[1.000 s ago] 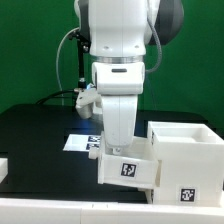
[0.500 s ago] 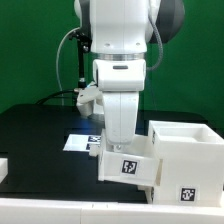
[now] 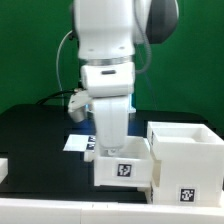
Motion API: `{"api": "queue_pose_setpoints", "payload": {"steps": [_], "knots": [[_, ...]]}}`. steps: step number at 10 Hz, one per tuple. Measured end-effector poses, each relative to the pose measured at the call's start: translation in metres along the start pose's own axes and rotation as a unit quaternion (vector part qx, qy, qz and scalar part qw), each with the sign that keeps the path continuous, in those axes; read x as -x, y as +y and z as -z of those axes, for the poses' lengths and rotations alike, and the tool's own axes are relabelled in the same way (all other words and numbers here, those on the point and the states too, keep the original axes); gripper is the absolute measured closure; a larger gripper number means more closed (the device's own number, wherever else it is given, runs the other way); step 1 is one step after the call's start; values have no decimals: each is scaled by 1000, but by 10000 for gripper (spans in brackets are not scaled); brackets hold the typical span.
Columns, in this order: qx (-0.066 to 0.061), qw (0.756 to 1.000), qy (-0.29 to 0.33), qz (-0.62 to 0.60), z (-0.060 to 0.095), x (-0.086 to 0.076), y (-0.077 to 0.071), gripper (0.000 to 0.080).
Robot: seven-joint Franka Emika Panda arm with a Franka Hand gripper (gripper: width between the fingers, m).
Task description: Assemble drawer
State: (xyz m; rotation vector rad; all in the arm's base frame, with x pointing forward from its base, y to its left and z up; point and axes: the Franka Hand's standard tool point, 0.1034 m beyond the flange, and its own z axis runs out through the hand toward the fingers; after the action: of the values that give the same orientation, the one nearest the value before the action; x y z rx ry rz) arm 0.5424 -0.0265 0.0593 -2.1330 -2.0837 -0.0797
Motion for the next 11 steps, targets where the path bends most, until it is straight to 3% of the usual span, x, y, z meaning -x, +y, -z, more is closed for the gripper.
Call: {"api": "queue_pose_setpoints", "payload": {"steps": [5, 8, 11], "knots": [[-5, 1000, 1, 3, -4, -5, -2, 763], [7, 1000, -2, 7, 12, -9, 5, 763], [5, 1000, 0, 5, 10, -15, 5, 763]]}}
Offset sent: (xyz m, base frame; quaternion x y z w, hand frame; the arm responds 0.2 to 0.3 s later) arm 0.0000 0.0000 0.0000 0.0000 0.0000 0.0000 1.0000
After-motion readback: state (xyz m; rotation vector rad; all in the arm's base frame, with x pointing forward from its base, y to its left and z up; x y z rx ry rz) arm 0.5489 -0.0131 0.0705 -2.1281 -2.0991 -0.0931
